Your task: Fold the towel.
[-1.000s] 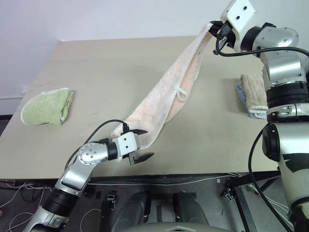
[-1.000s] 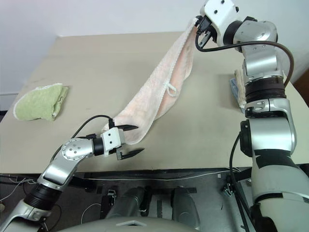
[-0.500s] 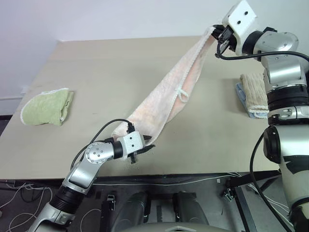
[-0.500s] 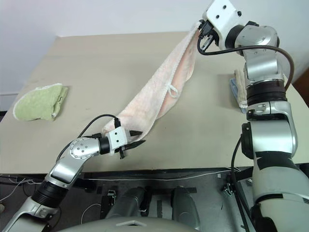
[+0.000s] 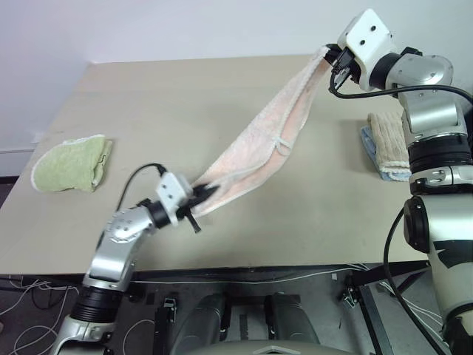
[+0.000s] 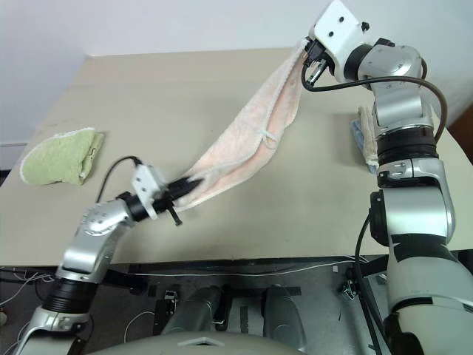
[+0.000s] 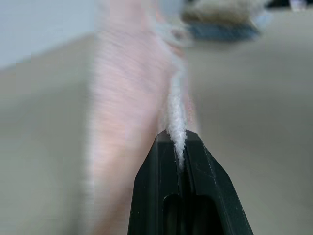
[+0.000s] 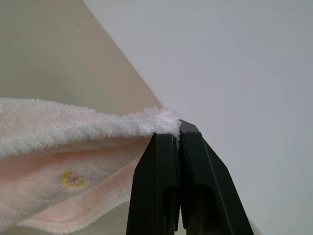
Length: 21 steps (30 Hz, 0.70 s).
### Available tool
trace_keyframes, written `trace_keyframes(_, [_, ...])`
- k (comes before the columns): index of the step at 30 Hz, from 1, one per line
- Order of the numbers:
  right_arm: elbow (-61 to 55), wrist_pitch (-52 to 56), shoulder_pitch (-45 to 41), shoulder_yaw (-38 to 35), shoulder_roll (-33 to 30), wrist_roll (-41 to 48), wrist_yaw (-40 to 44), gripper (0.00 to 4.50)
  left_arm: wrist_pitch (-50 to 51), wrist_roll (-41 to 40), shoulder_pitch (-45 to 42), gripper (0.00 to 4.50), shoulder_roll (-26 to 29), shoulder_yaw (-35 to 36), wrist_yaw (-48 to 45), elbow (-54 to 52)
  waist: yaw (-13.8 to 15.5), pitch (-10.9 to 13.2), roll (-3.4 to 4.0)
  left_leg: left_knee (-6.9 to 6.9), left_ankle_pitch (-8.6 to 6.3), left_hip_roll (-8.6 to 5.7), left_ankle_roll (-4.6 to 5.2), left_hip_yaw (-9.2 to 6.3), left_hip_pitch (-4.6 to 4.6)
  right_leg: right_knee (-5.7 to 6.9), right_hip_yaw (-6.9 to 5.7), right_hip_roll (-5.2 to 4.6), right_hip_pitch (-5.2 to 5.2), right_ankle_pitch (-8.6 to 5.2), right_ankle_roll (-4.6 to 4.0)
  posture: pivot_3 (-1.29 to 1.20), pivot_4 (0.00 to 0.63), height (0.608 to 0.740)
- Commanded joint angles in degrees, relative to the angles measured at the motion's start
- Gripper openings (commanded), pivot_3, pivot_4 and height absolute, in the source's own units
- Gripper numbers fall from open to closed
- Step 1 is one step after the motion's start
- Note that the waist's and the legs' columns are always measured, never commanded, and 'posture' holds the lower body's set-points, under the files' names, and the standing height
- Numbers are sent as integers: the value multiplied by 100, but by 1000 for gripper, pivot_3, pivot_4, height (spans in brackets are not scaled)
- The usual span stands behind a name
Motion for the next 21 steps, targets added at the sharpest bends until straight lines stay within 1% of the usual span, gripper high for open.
trace_keyframes(1, [-47,-146,-94,-98,-129,0,-121,0,542,-798,-330,39,192,674,-40,-42,3,0,0,1,0,0,0,0,0,0,-1,0,1,0,0,0,150,740])
trace_keyframes(4, [5,-158,-97,-124,-145,5,-137,0,599,-878,-525,39,460,881,-253,229,2,0,-1,4,0,0,0,-2,-1,2,-4,1,1,0,0,0,150,740])
trace_keyframes(6, [55,-179,-86,-114,-162,-19,-168,0,622,-969,-718,39,531,1000,-317,455,2,0,0,3,0,0,0,-1,0,-1,-3,1,1,0,0,0,150,740])
trace_keyframes(10, [142,-196,-117,-113,-163,-13,-202,0,703,-1056,-1358,39,442,1207,-32,955,19,1,-3,4,1,0,-1,-2,-1,1,-5,1,1,0,1,0,150,740])
trace_keyframes(13, [235,-190,-160,-157,-171,23,-228,0,567,-909,-1909,39,416,1279,193,1452,11,3,-6,9,0,-1,-2,-5,-1,1,-9,1,4,1,1,0,150,740])
trace_keyframes(17, [768,-288,-280,-335,-223,122,-415,0,80,-458,-2864,39,585,1258,357,2625,6,4,-7,6,4,-2,2,-4,-3,0,-11,2,1,1,2,0,150,740])
trace_keyframes(21, [1295,-489,-389,-394,-298,84,-645,0,-648,-3,-3800,39,771,1149,262,4191,-8,4,-8,4,9,-3,-2,-2,-3,0,-11,3,0,1,2,0,150,740])
